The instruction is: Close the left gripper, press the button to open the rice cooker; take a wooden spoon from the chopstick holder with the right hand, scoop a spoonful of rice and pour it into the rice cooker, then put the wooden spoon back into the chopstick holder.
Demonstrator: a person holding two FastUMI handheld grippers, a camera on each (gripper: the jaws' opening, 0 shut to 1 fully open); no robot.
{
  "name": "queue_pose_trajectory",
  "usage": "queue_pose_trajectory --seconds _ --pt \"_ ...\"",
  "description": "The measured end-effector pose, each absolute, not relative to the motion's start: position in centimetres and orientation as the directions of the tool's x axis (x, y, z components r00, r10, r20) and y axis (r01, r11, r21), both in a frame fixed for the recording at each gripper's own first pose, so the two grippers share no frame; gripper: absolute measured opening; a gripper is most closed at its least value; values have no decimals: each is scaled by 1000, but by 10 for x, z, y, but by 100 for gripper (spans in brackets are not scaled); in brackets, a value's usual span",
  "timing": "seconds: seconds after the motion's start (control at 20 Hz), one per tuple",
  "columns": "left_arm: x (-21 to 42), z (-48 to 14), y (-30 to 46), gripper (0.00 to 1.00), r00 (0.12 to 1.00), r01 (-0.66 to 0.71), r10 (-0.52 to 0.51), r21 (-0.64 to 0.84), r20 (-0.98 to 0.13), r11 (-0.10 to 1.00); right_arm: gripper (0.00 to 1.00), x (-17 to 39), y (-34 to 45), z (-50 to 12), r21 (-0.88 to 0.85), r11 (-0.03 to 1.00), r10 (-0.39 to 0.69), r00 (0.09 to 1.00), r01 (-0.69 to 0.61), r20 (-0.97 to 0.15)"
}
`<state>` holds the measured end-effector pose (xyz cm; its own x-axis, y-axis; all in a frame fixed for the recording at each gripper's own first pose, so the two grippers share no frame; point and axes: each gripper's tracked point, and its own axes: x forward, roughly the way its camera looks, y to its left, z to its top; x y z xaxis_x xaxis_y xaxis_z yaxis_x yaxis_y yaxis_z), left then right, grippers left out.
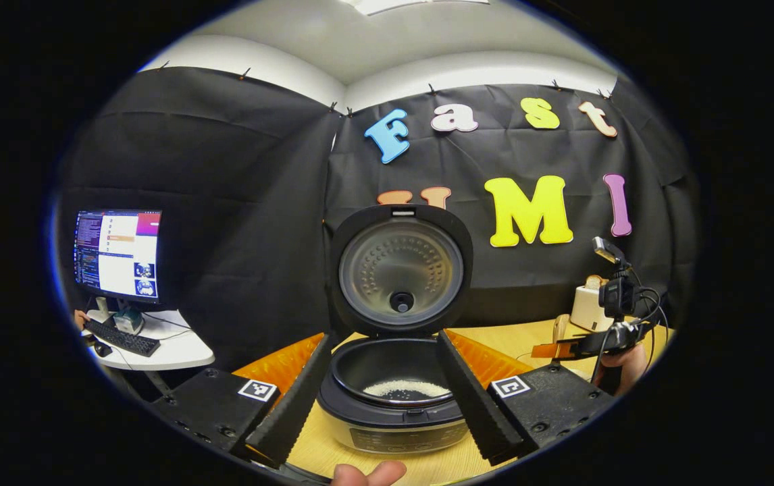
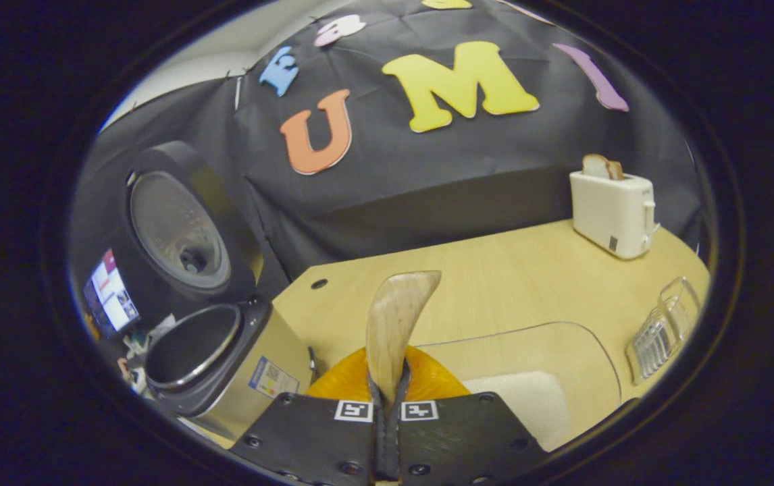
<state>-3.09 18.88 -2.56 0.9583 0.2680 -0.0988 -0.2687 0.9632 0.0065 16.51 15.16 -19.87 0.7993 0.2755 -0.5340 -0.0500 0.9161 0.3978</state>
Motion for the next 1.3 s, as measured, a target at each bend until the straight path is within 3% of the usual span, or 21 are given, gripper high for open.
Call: queue_pose_trajectory --seconds 0.35,0.55,0.6,0.65,0.85,1.3 --pt "-31 -26 189 99 956 -279 279 9 -92 960 0 170 120 -184 526 850 289 830 7 -477" --pt "-31 -26 191 99 950 -298 299 28 -91 954 1 172 91 -169 621 783 303 850 35 -430" --pt "-31 -26 191 95 949 -300 301 27 -90 954 1 172 83 -166 640 767 302 857 41 -417" --pt "-31 -26 192 99 949 -303 304 24 -87 953 0 172 75 -162 664 746 303 863 48 -403" --pt "-31 -23 194 99 943 -320 322 40 -82 947 0 174 50 -148 752 654 314 876 81 -367" --pt "-39 -25 211 99 932 -348 352 58 -87 936 0 197 75 -64 810 586 376 891 -15 -255"
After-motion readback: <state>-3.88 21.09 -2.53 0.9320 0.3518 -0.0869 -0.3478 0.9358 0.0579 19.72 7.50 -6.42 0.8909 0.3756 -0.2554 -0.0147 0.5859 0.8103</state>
